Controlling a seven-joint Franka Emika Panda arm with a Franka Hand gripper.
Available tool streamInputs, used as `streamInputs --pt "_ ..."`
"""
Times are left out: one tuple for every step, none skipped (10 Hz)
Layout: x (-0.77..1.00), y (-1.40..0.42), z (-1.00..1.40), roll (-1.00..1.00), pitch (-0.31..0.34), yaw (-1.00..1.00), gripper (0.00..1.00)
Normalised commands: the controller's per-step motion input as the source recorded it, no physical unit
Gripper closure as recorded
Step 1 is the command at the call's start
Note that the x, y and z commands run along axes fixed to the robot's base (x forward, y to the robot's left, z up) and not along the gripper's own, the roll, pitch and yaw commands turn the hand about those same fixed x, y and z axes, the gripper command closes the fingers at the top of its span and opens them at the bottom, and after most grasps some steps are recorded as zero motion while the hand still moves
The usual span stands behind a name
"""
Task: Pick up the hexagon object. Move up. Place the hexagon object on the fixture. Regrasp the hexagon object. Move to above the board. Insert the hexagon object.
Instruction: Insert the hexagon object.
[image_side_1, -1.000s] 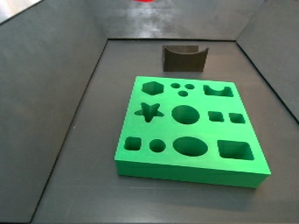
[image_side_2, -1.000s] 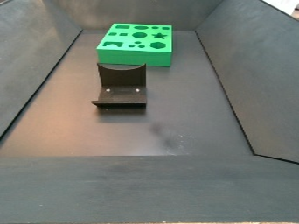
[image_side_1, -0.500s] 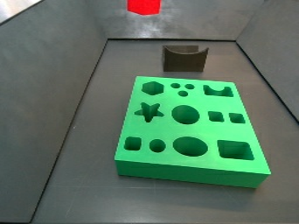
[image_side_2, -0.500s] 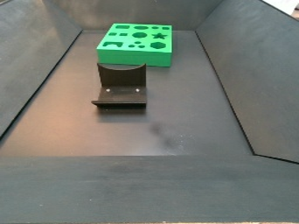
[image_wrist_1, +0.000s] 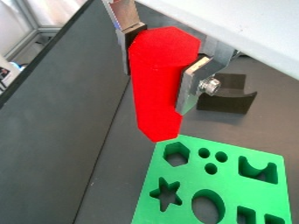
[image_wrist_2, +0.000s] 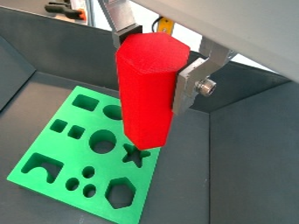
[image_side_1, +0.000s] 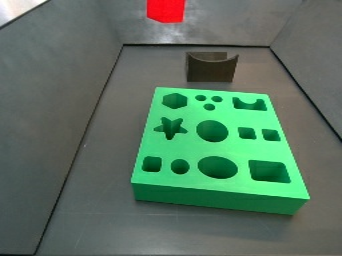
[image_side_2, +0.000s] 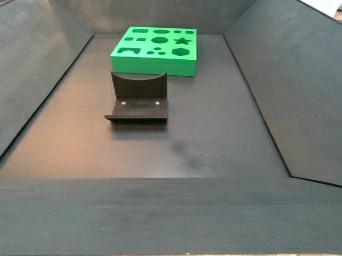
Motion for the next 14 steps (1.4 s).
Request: streamInputs --pt "0.34 0.1 -0.31 -0.16 0.113 -0.54 1.0" --pt "0.23 0.15 -0.3 -0.2 0.101 -0.56 1.0" --pt "0.13 0.19 -0.28 -0.24 0.05 -0.54 1.0" --pt "0.17 0.21 -0.35 -0.24 0.051 -0.41 1.0" --pt "0.05 0.24 -0.32 -0.24 0.0 -0.32 1.0" --pt "0.08 0.25 -0.36 -0.23 0.0 -0.2 1.0" --pt "0.06 0.19 -0.34 -0.2 -0.003 -0.05 1.0" --pt "0.0 0.11 -0.32 -0.15 -0.05 0.0 1.0" --pt "0.0 0.09 -0.37 -0.1 -0.074 0.0 1.0" --pt "-0.01 0.07 -0.36 -0.04 -0.237 0.0 1.0" --pt "0.0 0.05 -0.44 -0.01 -0.349 0.02 1.0" --pt "-0.06 0.01 -0.42 0.0 -0.409 0.07 1.0" --pt "-0.06 0.01 -0.4 0.0 -0.414 0.09 1.0" --pt "-0.07 0.01 -0.33 0.0 -0.344 0.13 1.0"
